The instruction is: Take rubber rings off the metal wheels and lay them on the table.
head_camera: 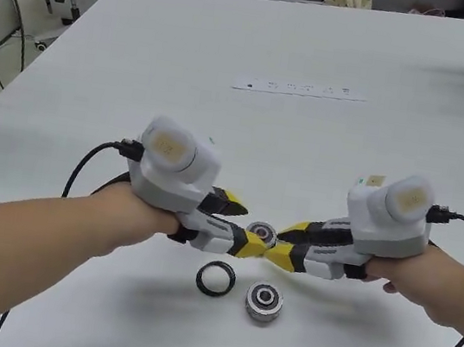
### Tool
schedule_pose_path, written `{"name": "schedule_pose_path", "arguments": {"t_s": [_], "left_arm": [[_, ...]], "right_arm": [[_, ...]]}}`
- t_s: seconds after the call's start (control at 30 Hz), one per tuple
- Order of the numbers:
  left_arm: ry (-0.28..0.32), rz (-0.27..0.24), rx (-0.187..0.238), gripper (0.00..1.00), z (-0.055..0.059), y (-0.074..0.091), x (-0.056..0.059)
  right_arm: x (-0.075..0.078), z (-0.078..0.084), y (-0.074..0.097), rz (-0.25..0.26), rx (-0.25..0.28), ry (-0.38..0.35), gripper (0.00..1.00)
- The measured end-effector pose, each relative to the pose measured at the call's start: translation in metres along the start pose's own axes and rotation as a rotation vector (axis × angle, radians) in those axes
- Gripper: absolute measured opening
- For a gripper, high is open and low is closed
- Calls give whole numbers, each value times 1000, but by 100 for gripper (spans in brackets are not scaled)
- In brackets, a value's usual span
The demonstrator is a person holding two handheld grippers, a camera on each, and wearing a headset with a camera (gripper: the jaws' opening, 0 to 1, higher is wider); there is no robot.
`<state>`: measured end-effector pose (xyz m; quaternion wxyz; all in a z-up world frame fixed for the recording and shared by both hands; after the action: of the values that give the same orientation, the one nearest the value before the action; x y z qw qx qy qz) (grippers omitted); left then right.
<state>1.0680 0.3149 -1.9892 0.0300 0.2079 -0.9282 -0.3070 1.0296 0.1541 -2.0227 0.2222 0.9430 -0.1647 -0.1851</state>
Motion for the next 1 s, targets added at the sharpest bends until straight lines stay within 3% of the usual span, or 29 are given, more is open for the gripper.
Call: {"name": "schedule_pose_path", "arguments": {"t_s": [0.33, 0.67, 0.8, 0.83, 0.87, 0.9, 1.0], "left_arm": [[24, 0, -13, 25, 0, -9, -2], [12, 4, -27, 17, 2, -13, 2], [-14, -6, -30, 12, 2, -14, 3], [-42, -33, -5, 10, 0, -16, 0], [-16, -26, -30, 9, 1, -16, 1], [-25, -36, -27, 8, 1, -16, 1], [-106, -43, -14, 8, 1, -16, 3]], "right_arm": [[1, 2, 0, 8, -3, 13, 12], [2, 3, 0, 8, 8, 4, 12], [1, 4, 0, 8, 11, 0, 12], [1, 4, 0, 9, 12, -3, 12], [1, 4, 0, 9, 14, -6, 12], [1, 4, 0, 9, 15, -8, 12], [1, 4, 0, 9, 19, -13, 12]]}}
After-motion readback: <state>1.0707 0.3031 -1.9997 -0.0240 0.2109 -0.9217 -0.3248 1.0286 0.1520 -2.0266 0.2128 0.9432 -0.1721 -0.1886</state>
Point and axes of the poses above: the centre of the closed fingertips' face, and the gripper's own axes: y roughly backward along the fingers, x roughly to its right, z roughly out of its underside, the point moved 10 cm from there along y, roughly backward along the fingers, and after that the axes turned 14 degrees about -z, right-handed, at the moved point
